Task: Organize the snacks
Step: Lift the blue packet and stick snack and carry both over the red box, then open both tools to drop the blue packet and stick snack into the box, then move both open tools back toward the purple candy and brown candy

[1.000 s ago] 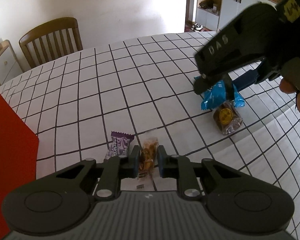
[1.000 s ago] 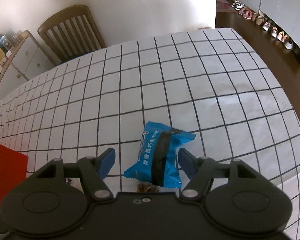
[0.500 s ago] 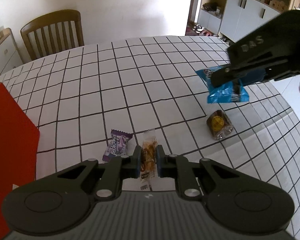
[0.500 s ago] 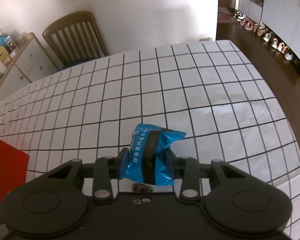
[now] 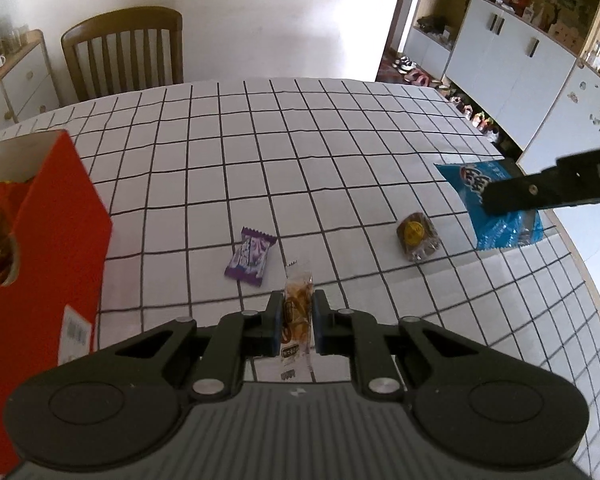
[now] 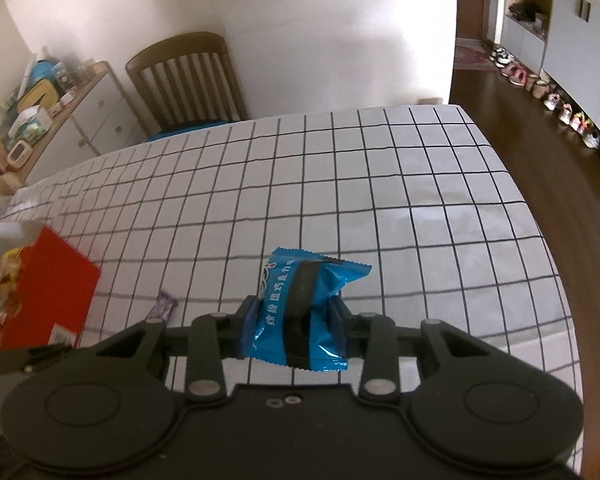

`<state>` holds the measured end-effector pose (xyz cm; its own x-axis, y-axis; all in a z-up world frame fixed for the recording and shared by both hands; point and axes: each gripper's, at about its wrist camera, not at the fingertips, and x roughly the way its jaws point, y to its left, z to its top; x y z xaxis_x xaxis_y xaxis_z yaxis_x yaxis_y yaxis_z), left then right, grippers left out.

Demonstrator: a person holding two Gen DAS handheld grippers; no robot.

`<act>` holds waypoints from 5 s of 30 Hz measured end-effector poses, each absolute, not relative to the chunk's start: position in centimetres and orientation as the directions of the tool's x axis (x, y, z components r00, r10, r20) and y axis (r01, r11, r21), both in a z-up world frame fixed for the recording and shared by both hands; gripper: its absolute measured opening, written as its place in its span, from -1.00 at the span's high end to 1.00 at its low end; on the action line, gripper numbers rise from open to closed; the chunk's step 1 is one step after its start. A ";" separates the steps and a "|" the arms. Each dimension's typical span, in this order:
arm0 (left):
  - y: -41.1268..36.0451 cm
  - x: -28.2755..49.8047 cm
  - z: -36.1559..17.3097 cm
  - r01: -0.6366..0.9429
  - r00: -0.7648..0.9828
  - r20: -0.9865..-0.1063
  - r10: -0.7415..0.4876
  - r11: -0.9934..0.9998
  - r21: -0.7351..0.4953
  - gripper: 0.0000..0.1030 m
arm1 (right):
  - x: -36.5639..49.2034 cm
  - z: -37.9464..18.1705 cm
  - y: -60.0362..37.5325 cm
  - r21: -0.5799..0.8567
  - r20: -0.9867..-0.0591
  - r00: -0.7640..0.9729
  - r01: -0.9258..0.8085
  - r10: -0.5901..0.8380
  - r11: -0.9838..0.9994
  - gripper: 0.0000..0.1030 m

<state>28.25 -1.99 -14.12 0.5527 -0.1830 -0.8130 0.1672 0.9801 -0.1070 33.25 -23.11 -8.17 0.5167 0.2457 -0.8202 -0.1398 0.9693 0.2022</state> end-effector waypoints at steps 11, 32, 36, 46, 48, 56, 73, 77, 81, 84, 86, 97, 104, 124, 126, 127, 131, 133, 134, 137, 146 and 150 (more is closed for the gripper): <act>-0.4 23.9 -10.5 0.162 0.558 -0.796 -0.236 0.971 -0.175 0.73 | 27.6 -5.3 -22.0 0.217 -0.802 0.520 -0.206 0.294 0.954 0.32; 8.1 18.6 -3.9 0.127 0.614 -0.751 -0.241 0.970 -0.207 0.72 | 21.0 -1.4 -13.7 0.198 -0.769 0.521 -0.357 0.371 0.913 0.32; 10.5 18.4 -3.2 0.113 0.624 -0.747 -0.229 0.972 -0.204 0.72 | 20.7 -0.8 -11.4 0.192 -0.764 0.520 -0.383 0.382 0.904 0.32; 16.9 18.4 -1.4 0.086 0.648 -0.738 -0.188 0.981 -0.174 0.72 | 20.5 0.8 -4.6 0.178 -0.742 0.522 -0.452 0.421 0.874 0.33; 18.4 18.5 -1.3 0.075 0.651 -0.738 -0.178 0.982 -0.171 0.72 | 20.5 0.9 -3.1 0.171 -0.741 0.521 -0.463 0.424 0.869 0.32; 23.6 19.4 -1.6 0.027 0.657 -0.743 -0.130 0.988 -0.149 0.72 | 20.9 0.9 2.3 0.134 -0.746 0.518 -0.499 0.419 0.856 0.33; 31.3 24.4 -6.0 -0.091 0.604 -0.797 -0.008 0.993 -0.080 0.72 | 23.8 -3.4 10.7 0.097 -0.776 0.509 -0.486 0.372 0.869 0.32; 31.3 25.7 -7.4 -0.085 0.587 -0.810 0.008 0.995 -0.052 0.72 | 25.0 -4.8 12.6 0.092 -0.790 0.489 -0.503 0.371 0.859 0.32; 31.3 26.9 -8.7 -0.074 0.569 -0.822 0.015 0.997 -0.033 0.72 | 25.8 -6.4 13.8 0.087 -0.808 0.468 -0.505 0.357 0.859 0.32; 31.2 27.5 -9.5 -0.066 0.555 -0.832 0.009 0.997 -0.033 0.72 | 26.1 -7.2 14.4 0.100 -0.818 0.447 -0.508 0.362 0.856 0.32; 31.0 27.9 -10.0 -0.060 0.545 -0.838 0.007 0.998 -0.030 0.72 | 26.0 -7.5 14.9 0.100 -0.824 0.435 -0.519 0.363 0.849 0.32; 29.9 28.8 -12.7 -0.035 0.482 -0.876 -0.006 0.999 -0.027 0.72 | 26.0 -8.2 15.4 0.113 -0.843 0.402 -0.517 0.357 0.849 0.27; 30.2 28.8 -13.1 -0.063 0.455 -0.890 -0.016 0.997 -0.050 0.71 | 25.9 -8.3 15.1 0.125 -0.848 0.395 -0.499 0.353 0.857 0.26; 29.5 26.0 -10.0 -0.087 0.494 -0.869 -0.028 0.993 -0.081 -0.16 | 23.8 -5.8 13.0 0.149 -0.816 0.427 -0.495 0.388 0.856 -0.15; 29.4 25.6 -9.3 -0.088 0.517 -0.856 -0.019 0.993 -0.075 -0.30 | 23.5 -5.4 12.5 0.151 -0.811 0.432 -0.495 0.393 0.856 -0.18; 29.3 25.4 -9.0 -0.086 0.522 -0.853 -0.019 0.993 -0.075 -0.30 | 23.3 -5.2 12.3 0.147 -0.809 0.438 -0.496 0.393 0.856 -0.21; 28.6 24.5 -7.9 -0.089 0.542 -0.840 -0.018 0.993 -0.079 -0.30 | 22.8 -4.5 11.3 0.134 -0.803 0.452 -0.499 0.389 0.856 -0.24; 28.1 23.9 -7.3 -0.088 0.554 -0.833 -0.014 0.993 -0.075 -0.32 | 22.6 -4.2 10.7 0.136 -0.799 0.457 -0.496 0.391 0.858 -0.32; 27.8 23.6 -6.9 -0.087 0.562 -0.827 -0.011 0.994 -0.073 -0.35 | 22.5 -4.1 10.4 0.137 -0.797 0.460 -0.495 0.392 0.858 -0.34; 26.8 22.7 -5.9 -0.088 0.591 -0.807 0.012 0.995 -0.050 -0.35 | 22.2 -3.4 9.3 0.142 -0.788 0.468 -0.495 0.401 0.857 -0.39; 22.9 20.5 -2.4 -0.042 0.659 -0.751 -0.023 0.997 -0.068 -0.48 | 20.7 -0.9 5.0 0.156 -0.754 0.494 -0.506 0.433 0.848 -0.59; 20.1 19.8 -1.5 0.000 0.676 -0.735 -0.054 0.997 -0.073 -0.48 | 20.1 0.3 2.5 0.159 -0.737 0.509 -0.509 0.445 0.846 -0.72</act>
<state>19.79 20.06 -1.53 0.6758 -0.0543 -0.7350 0.0003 0.9973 -0.0735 20.09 2.49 0.26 0.5087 0.4448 -0.7372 -0.5088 0.8460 0.1593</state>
